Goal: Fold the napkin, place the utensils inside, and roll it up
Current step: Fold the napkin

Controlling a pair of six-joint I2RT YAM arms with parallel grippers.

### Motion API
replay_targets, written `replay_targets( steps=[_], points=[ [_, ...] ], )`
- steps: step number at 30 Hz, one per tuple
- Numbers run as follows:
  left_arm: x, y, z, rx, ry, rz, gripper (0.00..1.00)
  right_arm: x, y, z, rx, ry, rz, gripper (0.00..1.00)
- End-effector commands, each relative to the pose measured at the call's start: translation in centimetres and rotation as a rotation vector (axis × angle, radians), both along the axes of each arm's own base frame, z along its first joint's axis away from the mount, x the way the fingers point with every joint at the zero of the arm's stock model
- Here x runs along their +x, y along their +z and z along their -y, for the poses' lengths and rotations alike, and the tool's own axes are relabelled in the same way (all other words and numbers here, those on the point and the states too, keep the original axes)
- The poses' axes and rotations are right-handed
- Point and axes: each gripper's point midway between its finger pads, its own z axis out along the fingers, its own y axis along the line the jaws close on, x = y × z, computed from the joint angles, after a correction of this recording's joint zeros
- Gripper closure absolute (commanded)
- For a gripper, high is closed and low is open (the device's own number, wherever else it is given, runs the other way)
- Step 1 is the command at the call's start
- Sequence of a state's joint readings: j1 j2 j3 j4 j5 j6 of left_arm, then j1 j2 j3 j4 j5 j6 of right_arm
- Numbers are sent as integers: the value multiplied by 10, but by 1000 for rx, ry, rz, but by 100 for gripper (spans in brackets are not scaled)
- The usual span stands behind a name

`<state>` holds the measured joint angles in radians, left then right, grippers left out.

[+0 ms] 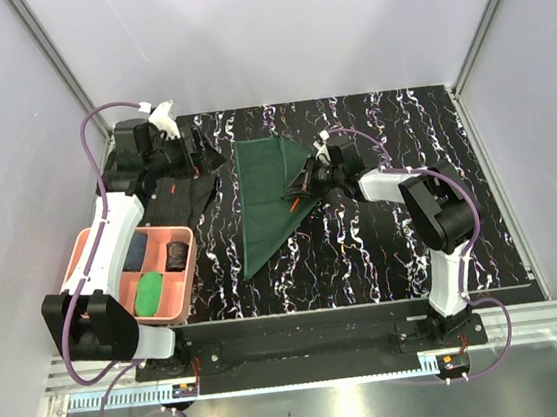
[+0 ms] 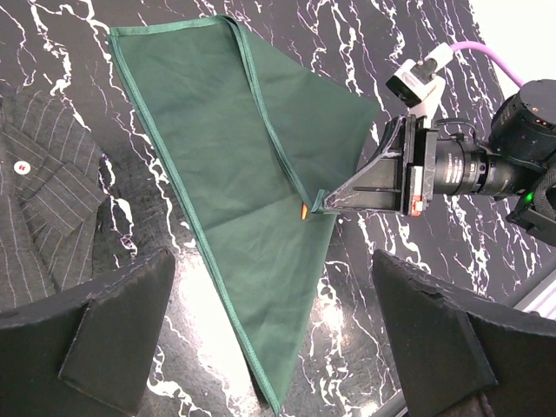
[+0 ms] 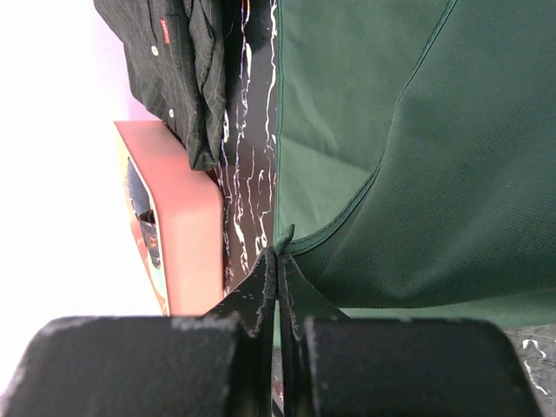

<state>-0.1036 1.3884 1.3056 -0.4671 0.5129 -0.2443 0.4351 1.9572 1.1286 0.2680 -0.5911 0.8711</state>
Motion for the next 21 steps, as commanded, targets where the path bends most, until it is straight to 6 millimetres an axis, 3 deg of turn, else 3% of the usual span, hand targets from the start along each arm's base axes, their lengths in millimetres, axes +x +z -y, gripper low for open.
replay_targets(
  steps=[1,15,18,19,21],
  points=[
    [-3,24,3,-33,-21,83,1,1,20,-11,49,-2,50,100],
    [-3,25,4,-40,-24,83,1,-11,0,-18,45,-13,-6,98],
    [-4,25,4,-38,-24,84,1,-16,8,-22,72,27,3,82],
    [-4,25,4,-39,-23,83,1,-20,18,-24,89,55,17,65],
    [-3,25,3,-36,-21,84,1,-23,29,-25,97,82,40,50]
  ],
)
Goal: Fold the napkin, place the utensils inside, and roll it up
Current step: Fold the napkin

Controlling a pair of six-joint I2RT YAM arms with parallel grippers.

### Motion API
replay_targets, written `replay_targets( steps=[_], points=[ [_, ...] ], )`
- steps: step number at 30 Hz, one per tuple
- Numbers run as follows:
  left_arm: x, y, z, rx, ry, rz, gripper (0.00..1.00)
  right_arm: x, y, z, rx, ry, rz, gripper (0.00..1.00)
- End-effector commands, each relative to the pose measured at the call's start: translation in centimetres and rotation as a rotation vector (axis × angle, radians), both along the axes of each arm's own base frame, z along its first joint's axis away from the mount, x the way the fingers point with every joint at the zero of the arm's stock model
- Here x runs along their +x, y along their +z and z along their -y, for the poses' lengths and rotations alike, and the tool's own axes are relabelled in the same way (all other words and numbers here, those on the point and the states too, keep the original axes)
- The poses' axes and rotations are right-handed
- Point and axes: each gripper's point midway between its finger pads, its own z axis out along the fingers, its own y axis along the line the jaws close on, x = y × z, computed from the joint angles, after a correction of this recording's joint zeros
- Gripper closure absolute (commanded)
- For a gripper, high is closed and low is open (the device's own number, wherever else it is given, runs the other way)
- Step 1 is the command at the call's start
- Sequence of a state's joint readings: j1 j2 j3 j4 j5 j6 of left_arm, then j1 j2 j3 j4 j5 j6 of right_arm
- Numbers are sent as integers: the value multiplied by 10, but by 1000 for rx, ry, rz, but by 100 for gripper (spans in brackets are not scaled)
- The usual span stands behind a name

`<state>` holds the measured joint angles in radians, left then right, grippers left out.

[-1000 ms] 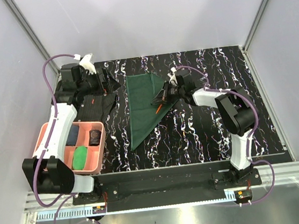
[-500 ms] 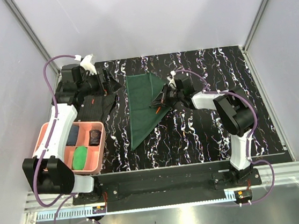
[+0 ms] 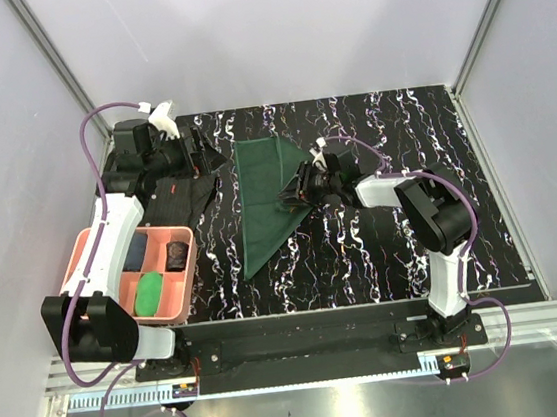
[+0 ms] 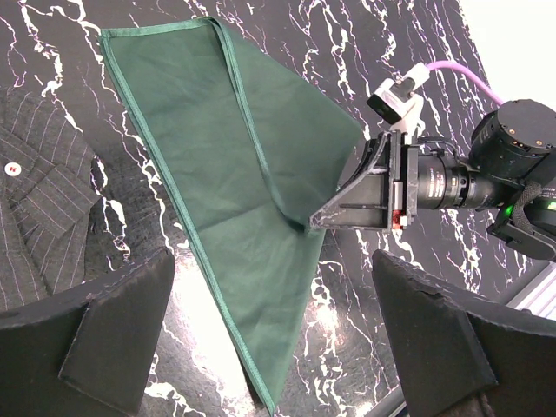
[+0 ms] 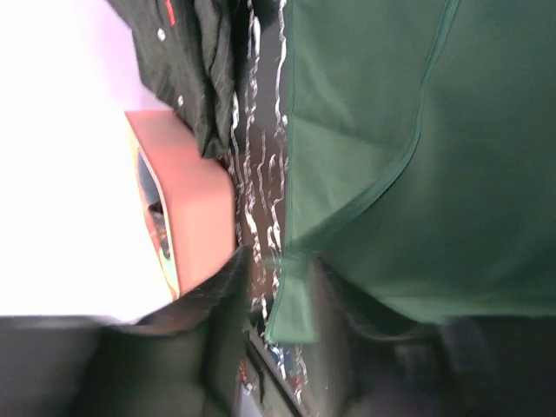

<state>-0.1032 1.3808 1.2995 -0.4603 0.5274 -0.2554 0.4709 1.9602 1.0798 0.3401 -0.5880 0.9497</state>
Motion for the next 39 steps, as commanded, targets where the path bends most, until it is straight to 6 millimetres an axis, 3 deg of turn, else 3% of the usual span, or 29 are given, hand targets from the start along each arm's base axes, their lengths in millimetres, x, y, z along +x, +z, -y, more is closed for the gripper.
replay_targets(
  steps=[1,4,8,14,20,27,31,34,39],
  points=[
    [0,21,1,-20,-13,80,1,-10,48,-12,67,92,104,41],
    [0,19,2,-20,-15,75,1,-8,71,-7,14,112,194,33],
    [1,18,2,-22,-15,70,1,11,79,8,-77,66,260,31],
    [1,17,1,-20,-12,68,1,63,69,51,-95,-36,259,31],
    [1,16,2,-22,-15,65,1,107,44,84,-100,-91,224,30],
    [2,14,2,-23,-18,62,1,109,0,95,-119,-99,135,30],
    [2,15,2,-24,-17,64,1,108,-21,113,-162,-154,92,31],
    [1,15,3,-26,-18,62,1,110,-29,126,-195,-181,88,31],
    [2,12,4,-30,-13,58,1,114,-25,125,-192,-153,110,31]
  ],
)
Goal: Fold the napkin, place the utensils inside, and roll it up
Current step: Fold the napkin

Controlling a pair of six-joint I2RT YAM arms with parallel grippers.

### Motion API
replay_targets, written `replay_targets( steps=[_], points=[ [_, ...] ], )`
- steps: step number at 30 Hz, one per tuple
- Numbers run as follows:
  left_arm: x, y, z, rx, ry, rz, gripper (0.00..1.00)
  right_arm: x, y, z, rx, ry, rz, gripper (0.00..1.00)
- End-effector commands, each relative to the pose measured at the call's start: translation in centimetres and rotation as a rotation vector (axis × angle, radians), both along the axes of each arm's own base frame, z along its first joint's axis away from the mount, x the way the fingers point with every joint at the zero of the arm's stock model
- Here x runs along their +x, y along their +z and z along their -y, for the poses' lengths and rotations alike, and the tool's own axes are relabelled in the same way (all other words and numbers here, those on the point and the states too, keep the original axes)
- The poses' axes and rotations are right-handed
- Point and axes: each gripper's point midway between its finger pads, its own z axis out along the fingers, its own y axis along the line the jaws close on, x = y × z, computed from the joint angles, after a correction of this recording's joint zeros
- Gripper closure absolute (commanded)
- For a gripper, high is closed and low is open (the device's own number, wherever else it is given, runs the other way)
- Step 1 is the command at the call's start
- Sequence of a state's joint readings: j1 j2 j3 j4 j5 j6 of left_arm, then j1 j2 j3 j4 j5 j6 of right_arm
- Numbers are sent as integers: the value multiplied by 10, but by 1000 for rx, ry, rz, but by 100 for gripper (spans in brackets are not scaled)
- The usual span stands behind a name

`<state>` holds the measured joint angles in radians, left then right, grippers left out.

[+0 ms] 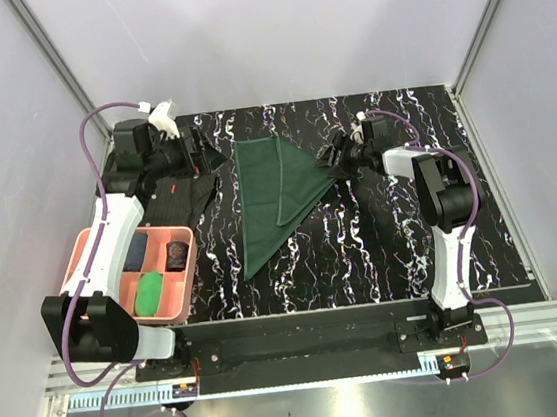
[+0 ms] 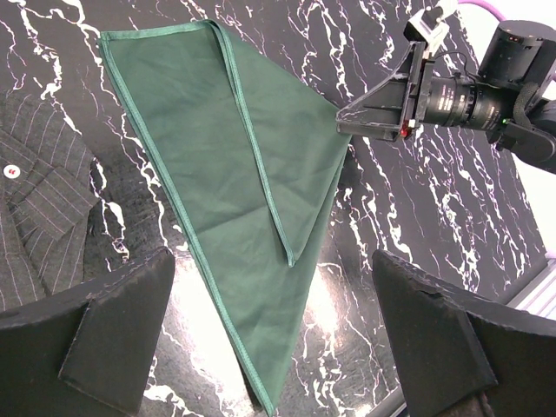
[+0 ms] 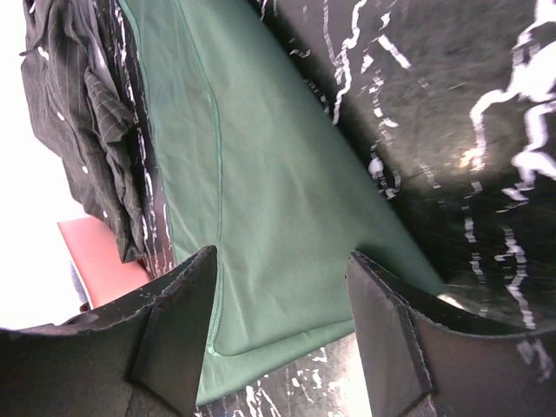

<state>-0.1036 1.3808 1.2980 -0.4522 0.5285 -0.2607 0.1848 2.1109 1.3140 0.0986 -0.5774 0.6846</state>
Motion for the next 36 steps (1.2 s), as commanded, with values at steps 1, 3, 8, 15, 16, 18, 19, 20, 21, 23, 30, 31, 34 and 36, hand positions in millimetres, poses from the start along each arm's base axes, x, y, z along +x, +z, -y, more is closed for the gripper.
replay_targets(
  steps=[1,3,8,15,16,18,19,20,21,23,30,31,34,36],
  points=[
    [2,8,5,-22,-16,46,1,9,13,2,-8,30,65,31],
    [2,6,6,-20,-17,43,1,7,28,-5,19,84,101,31],
    [3,2,7,-18,-16,30,1,5,64,2,-5,125,192,30],
    [5,-2,5,-10,-8,26,1,18,44,42,-48,82,172,30],
    [5,-2,6,-9,-8,25,1,19,41,45,-48,79,167,31],
    [5,-3,6,-10,-8,21,1,21,30,47,-39,83,145,32],
    [6,-5,6,-10,-8,18,1,21,26,47,-34,88,137,35],
    [6,-5,6,-9,-8,16,1,21,19,46,-29,92,122,37],
    [5,-5,6,-8,-7,16,1,16,13,47,-29,93,89,39],
    [6,-7,6,-5,-4,15,1,15,5,47,-29,94,70,44],
    [7,-7,6,-5,-4,14,1,12,-18,45,-6,101,10,55],
    [6,-8,6,-5,-4,11,1,11,-21,43,-2,105,3,55],
    [7,-8,6,-4,-3,9,1,10,-25,44,-3,97,-11,59],
    [7,-8,6,-5,-1,10,1,9,-26,44,-5,95,-15,64]
  ],
)
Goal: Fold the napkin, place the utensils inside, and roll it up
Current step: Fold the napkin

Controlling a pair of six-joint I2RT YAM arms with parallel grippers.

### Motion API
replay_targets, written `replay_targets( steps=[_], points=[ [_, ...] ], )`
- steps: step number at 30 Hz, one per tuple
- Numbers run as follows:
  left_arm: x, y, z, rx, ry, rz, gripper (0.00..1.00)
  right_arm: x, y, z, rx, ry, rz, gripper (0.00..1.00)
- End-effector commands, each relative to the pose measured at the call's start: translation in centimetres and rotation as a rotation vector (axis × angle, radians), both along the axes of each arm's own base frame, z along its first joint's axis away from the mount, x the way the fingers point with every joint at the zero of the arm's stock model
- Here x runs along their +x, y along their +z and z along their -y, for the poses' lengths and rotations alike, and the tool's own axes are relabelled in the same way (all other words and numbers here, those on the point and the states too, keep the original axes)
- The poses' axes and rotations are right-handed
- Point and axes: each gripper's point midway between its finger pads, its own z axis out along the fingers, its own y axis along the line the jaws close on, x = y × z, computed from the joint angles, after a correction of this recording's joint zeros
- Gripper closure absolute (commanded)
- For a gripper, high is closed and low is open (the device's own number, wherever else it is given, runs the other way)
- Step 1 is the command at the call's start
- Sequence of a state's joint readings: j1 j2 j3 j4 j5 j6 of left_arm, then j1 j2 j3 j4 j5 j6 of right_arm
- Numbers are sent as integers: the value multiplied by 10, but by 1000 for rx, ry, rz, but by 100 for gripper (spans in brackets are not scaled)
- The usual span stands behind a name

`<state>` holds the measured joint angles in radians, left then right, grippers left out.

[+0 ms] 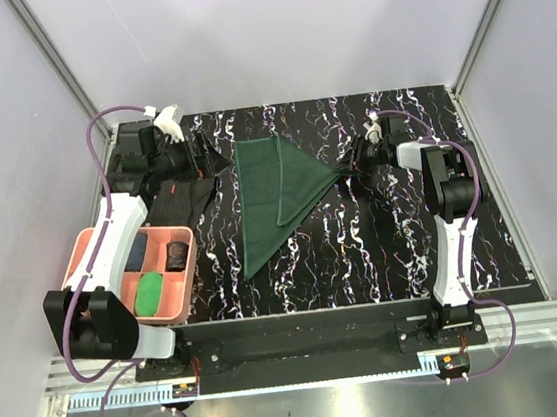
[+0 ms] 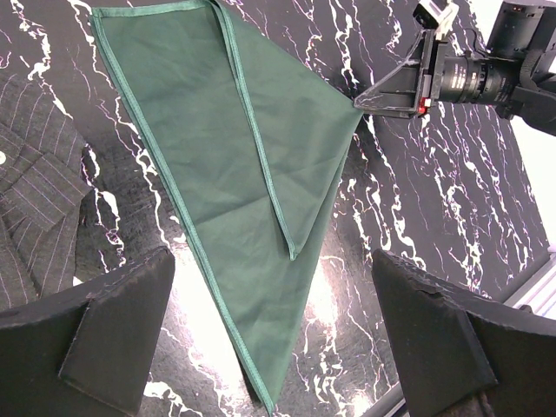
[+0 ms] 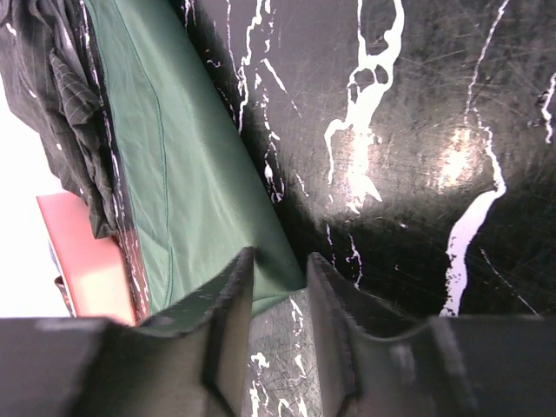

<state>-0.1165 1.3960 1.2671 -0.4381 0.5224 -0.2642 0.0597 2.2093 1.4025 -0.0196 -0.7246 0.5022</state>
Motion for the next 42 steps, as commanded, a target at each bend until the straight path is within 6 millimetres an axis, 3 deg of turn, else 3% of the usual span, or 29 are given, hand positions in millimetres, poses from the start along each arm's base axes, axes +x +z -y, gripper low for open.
replay_targets(
  steps=[1,6,10,14,15,16,17,19,20,21,23,24,29,33,34,39,40,41,42],
  points=[
    [7,8,2,-10,3,43,1,1,-3,-3,-6,6,-8,66],
    [3,6,3,-18,7,32,1,-7,-7,-1,-11,-16,-43,80],
    [-5,-1,5,-40,11,19,1,-27,-9,7,-50,-52,-74,100],
    [-19,-14,17,-90,10,-14,1,-56,-12,20,-107,-138,-140,100],
    [-25,-29,18,-96,13,-48,1,-73,-25,27,-147,-169,-186,100],
    [-26,-31,22,-109,12,-41,1,-77,-14,32,-157,-202,-178,100],
    [-37,-47,27,-125,13,-86,1,-85,-16,35,-178,-225,-194,100],
    [-42,-57,31,-143,19,-94,1,-107,-17,48,-221,-296,-224,100],
    [-52,-74,34,-147,27,-137,1,-114,-17,50,-229,-314,-232,100],
    [-57,-81,35,-148,30,-149,1,-133,-28,56,-253,-339,-274,100],
    [-71,-100,38,-154,39,-192,1,-144,-21,59,-248,-388,-283,100],
    [-75,-106,38,-153,47,-204,1,-161,-31,63,-265,-408,-320,100],
    [-101,-130,34,-143,126,-249,2,-181,-17,73,-238,-553,-324,100],
    [-109,-138,19,-140,279,-229,4,-197,-13,95,-297,-682,-304,100],
    [-109,-132,17,-173,316,-217,6,-197,-4,98,-292,-706,-277,99],
    [-117,-148,8,-174,437,-217,9,-207,12,116,-329,-790,-218,83],
    [-119,-151,11,-168,433,-225,11,-208,13,117,-335,-794,-215,73],
    [-120,-152,12,-161,439,-228,11,-208,15,118,-336,-796,-209,52],
    [-120,-156,11,-145,451,-231,13,-209,17,118,-334,-793,-204,44]
  ],
)
